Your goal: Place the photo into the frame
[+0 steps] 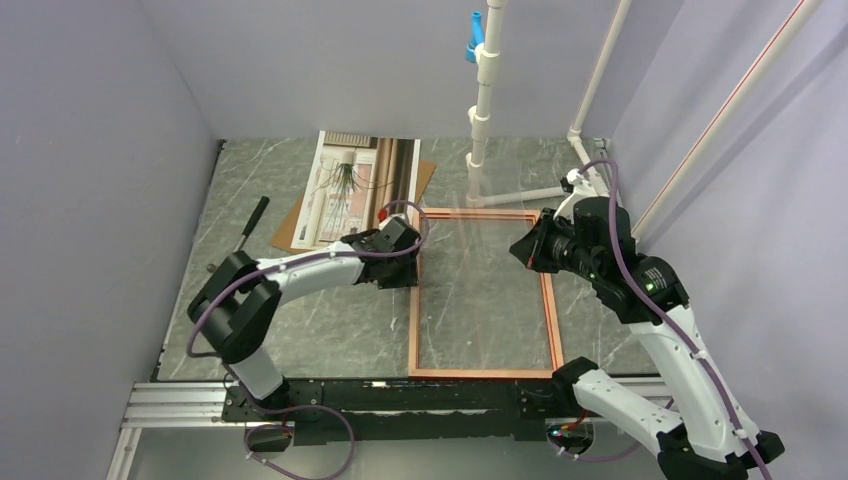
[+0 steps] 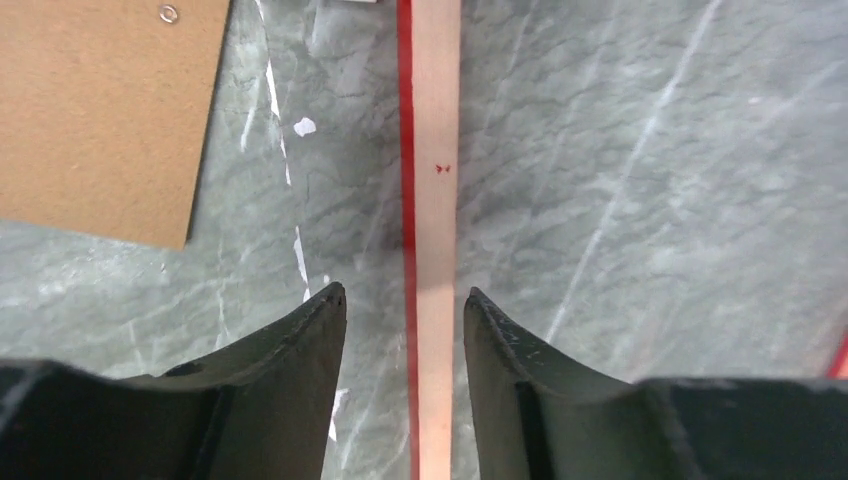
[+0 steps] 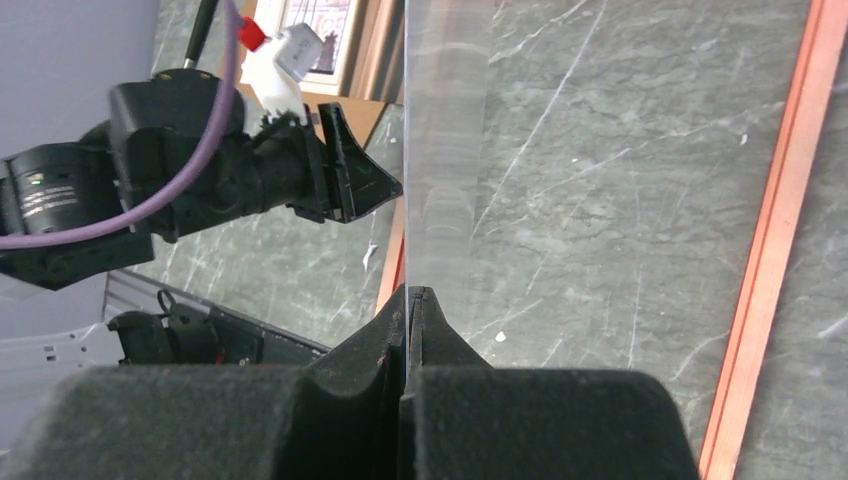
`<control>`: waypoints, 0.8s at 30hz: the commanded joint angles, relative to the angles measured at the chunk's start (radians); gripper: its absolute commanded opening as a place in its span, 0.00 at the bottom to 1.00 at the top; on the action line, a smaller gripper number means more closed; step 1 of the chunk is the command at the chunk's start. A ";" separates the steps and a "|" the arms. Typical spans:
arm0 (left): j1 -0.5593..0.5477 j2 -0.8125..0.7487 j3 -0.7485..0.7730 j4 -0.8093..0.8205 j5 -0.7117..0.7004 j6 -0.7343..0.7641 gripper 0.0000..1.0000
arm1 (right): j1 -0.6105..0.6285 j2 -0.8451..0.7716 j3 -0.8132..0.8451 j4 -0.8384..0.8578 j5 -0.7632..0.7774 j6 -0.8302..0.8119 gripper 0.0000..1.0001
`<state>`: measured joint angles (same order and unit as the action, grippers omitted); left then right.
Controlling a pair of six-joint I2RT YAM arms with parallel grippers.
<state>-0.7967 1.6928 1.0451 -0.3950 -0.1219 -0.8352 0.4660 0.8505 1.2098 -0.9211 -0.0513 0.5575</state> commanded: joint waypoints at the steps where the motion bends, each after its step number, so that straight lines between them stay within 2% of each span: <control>1: 0.016 -0.150 -0.012 0.010 0.000 0.069 0.54 | -0.005 0.034 0.056 0.096 -0.082 -0.023 0.00; 2: 0.021 -0.178 -0.021 0.016 0.008 0.073 0.59 | -0.005 0.054 0.069 0.102 -0.109 -0.028 0.00; 4: 0.035 -0.230 -0.047 0.033 0.037 0.079 0.61 | -0.006 0.082 0.087 0.118 -0.159 -0.034 0.00; 11: 0.146 -0.335 -0.123 0.122 0.145 0.065 0.60 | -0.039 0.139 0.081 0.252 -0.335 0.008 0.00; 18: 0.184 -0.225 -0.037 0.160 0.173 0.039 0.54 | -0.132 0.182 0.041 0.349 -0.498 0.055 0.00; 24: 0.182 -0.167 -0.132 0.327 0.243 0.003 0.51 | -0.235 0.166 -0.018 0.344 -0.586 0.043 0.00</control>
<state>-0.6147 1.5074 0.9619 -0.2066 0.0563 -0.8028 0.2855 1.0420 1.2228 -0.6529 -0.5220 0.5869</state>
